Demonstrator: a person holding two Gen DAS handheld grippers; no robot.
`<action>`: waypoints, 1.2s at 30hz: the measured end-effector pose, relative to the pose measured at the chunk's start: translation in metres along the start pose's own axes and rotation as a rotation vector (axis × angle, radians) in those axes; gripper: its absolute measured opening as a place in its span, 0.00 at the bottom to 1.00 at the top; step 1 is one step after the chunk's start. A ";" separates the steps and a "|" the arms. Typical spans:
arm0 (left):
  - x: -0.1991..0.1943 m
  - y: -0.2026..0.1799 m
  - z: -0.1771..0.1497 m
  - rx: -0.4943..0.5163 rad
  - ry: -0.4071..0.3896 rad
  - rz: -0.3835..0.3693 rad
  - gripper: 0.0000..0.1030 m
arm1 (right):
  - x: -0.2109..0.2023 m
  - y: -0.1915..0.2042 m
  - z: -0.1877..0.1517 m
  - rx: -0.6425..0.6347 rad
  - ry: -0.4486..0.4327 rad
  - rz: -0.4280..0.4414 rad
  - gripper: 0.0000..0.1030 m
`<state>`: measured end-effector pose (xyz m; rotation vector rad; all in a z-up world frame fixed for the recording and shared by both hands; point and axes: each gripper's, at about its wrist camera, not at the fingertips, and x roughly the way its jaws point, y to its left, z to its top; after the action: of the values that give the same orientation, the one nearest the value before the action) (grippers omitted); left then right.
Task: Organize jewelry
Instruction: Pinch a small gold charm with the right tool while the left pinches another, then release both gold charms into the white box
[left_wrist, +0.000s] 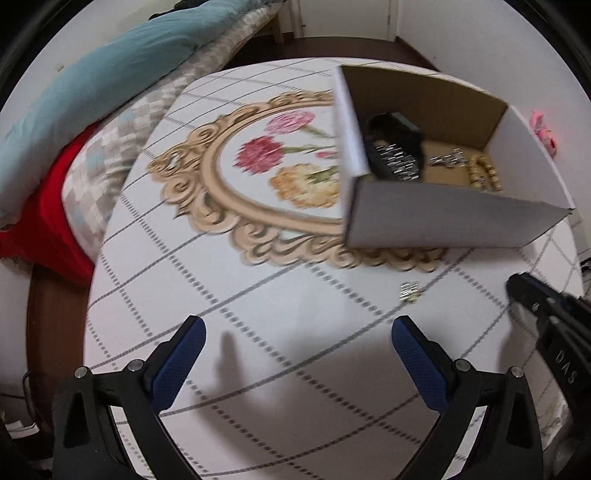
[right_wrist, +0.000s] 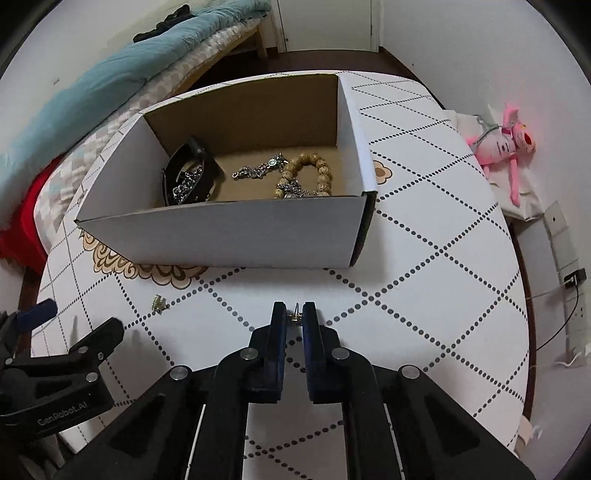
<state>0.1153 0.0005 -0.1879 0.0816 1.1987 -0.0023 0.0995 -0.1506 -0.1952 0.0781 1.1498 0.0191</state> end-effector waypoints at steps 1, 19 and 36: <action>-0.001 -0.004 0.001 0.005 -0.008 -0.014 1.00 | -0.001 -0.002 0.000 0.008 0.002 0.005 0.08; 0.004 -0.051 0.010 0.104 -0.042 -0.107 0.10 | -0.029 -0.068 -0.004 0.161 -0.018 -0.015 0.09; -0.074 -0.040 0.034 0.062 -0.120 -0.290 0.10 | -0.084 -0.058 0.020 0.156 -0.110 0.091 0.09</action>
<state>0.1187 -0.0445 -0.1095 -0.0385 1.0816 -0.2948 0.0817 -0.2140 -0.1147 0.2671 1.0361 0.0058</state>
